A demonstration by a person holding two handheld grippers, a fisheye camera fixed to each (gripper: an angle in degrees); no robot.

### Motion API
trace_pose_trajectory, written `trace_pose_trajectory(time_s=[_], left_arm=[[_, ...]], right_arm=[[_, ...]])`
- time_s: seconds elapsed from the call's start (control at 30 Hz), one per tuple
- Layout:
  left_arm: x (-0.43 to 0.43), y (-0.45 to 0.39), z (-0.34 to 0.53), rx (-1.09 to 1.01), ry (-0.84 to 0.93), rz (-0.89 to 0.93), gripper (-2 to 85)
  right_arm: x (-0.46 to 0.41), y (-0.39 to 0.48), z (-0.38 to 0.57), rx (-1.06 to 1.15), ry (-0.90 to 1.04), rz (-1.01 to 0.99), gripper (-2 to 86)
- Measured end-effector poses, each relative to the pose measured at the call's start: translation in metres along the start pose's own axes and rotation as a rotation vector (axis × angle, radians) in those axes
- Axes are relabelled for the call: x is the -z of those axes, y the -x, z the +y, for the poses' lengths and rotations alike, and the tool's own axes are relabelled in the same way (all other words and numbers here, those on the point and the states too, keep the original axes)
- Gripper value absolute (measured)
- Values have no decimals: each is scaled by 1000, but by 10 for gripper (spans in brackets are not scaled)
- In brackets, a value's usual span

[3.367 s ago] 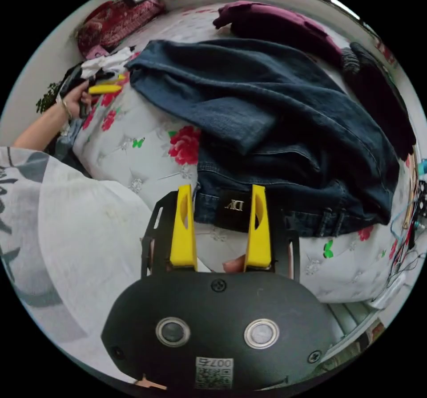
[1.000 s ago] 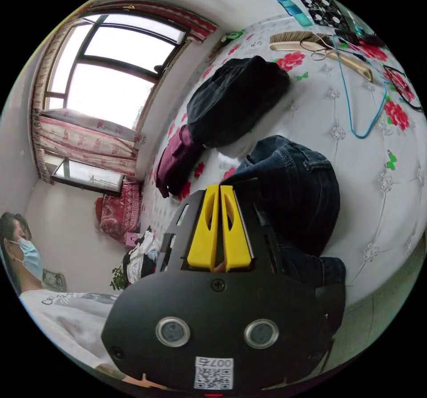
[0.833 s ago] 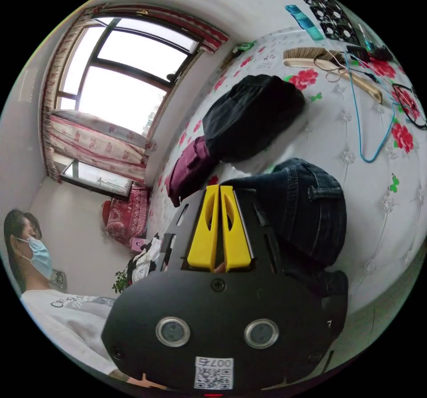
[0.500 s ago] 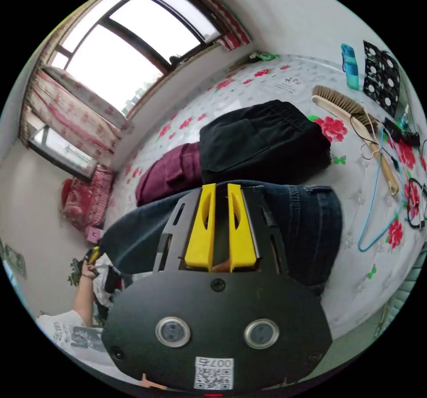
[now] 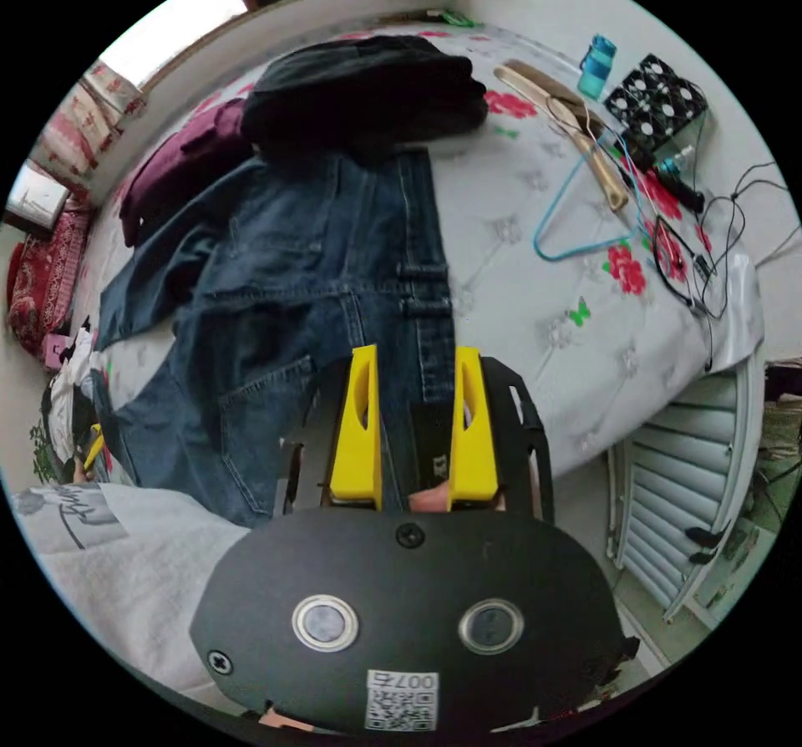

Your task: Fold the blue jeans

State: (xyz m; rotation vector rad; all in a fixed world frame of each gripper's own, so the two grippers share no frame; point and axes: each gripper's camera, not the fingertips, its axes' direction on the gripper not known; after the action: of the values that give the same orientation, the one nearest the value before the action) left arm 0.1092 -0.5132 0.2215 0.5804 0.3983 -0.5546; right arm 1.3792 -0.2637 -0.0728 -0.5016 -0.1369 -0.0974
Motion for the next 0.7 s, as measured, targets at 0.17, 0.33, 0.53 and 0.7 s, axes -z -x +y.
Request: trace_pose_trajectory(time_s=[0.17, 0.33, 0.53, 0.7], left_arm=[[-44, -21, -5, -125, 77, -126, 120], [-24, 4, -11, -20, 76, -33, 8], [26, 94, 58, 227, -55, 153, -7], [21, 150, 138, 475, -3, 82, 4]], right_arm=[[-58, 0, 23, 10, 117, 36, 106], [-82, 33, 19, 172, 180, 123, 89], [-39, 10, 23, 142, -23, 197, 73], [-53, -12, 32, -57, -4, 366, 71]])
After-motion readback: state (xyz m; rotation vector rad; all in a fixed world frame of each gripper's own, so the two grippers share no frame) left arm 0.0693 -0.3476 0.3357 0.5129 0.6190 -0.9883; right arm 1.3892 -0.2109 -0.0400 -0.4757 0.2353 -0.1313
